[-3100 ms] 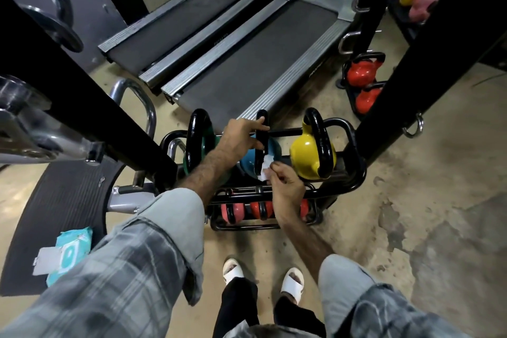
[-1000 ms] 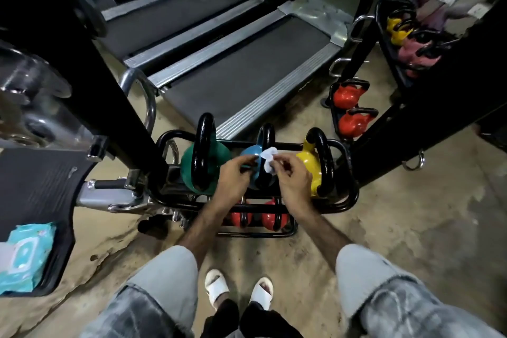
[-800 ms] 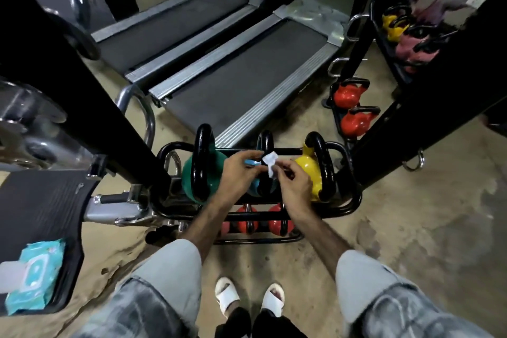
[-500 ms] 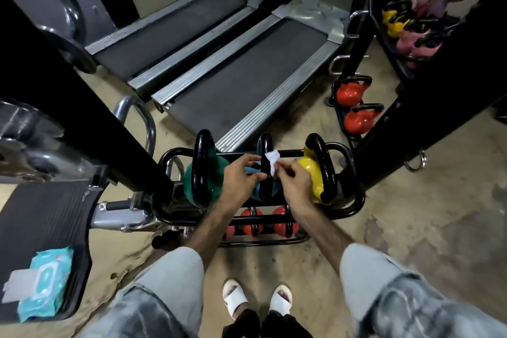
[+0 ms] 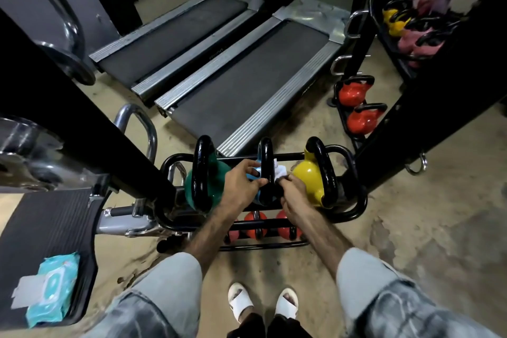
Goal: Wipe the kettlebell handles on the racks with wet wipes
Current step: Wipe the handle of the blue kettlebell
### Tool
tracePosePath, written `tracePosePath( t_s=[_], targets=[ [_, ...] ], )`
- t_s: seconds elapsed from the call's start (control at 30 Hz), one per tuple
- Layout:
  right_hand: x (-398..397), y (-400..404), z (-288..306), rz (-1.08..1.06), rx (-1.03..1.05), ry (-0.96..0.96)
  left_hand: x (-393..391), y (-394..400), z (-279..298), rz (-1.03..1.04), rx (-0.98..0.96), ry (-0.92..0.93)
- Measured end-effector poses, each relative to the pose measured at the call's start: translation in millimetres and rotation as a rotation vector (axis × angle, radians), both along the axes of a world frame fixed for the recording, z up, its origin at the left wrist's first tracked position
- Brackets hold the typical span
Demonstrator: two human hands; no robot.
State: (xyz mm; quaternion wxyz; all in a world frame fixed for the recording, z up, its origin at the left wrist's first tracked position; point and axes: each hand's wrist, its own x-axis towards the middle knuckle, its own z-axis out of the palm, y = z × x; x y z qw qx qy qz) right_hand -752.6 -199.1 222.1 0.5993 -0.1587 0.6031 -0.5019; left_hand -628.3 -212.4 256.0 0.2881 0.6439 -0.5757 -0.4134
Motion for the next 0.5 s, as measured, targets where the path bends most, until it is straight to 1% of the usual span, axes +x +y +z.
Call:
tracePosePath(
  t_s=[0.07,0.17,0.2,0.23,0.33,0.4,0.5],
  targets=[
    [0,-12,6,-0.027,0.012,0.010,1,0,0,0.000,-0.005,-0.005],
    [6,-31,13,-0.108,0.009,-0.043,0,2,3,0.000,-0.019,-0.015],
    [8,-31,12,-0.118,0.000,-0.033,0,3,4,-0.001,-0.024,-0.026],
    [8,-27,9,-0.111,-0.010,0.021,0,4,4,0.002,-0.023,-0.028],
    [-2,8,4,0.027,-0.106,0.395,0,7,7,0.020,-0.007,-0.012],
    [-6,24,12,0.128,-0.214,0.609,1,9,9,0.031,-0.010,-0.010],
    [-4,4,25,0.236,-0.378,0.898,1,13,8,0.042,-0.010,-0.010]
  ],
)
